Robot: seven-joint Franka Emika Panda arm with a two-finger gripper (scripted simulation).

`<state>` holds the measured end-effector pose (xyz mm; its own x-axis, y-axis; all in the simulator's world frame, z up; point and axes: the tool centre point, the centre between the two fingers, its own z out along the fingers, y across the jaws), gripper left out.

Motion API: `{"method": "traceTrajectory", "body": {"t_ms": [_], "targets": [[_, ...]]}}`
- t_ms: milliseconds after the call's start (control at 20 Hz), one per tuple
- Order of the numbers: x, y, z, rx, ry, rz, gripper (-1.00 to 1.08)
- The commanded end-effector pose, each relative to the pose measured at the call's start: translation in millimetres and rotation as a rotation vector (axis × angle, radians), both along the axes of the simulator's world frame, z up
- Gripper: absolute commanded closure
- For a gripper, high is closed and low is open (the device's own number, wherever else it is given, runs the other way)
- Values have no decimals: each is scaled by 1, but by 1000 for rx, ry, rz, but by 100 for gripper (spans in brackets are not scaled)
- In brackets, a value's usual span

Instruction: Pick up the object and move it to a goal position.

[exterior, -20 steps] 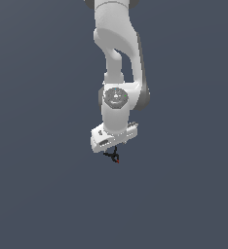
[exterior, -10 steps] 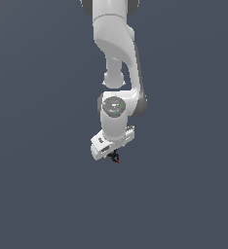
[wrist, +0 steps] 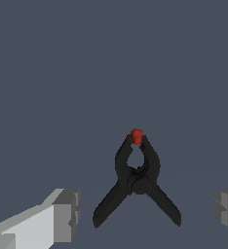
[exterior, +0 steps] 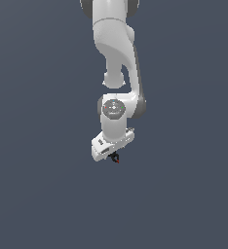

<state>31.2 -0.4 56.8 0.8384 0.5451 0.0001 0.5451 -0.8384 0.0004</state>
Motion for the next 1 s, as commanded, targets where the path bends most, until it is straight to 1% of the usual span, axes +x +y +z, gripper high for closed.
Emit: {"method": "traceTrajectory", "body": {"t_ms": [0, 300, 550, 600, 950], "targets": [[-1, 0, -10, 0, 1, 1, -92], [-1, 0, -38, 0, 0, 4, -92], [0, 0, -43, 0, 0, 4, -92], [0, 0, -43, 0, 0, 4, 108], [0, 0, -43, 0, 0, 4, 108]]}}
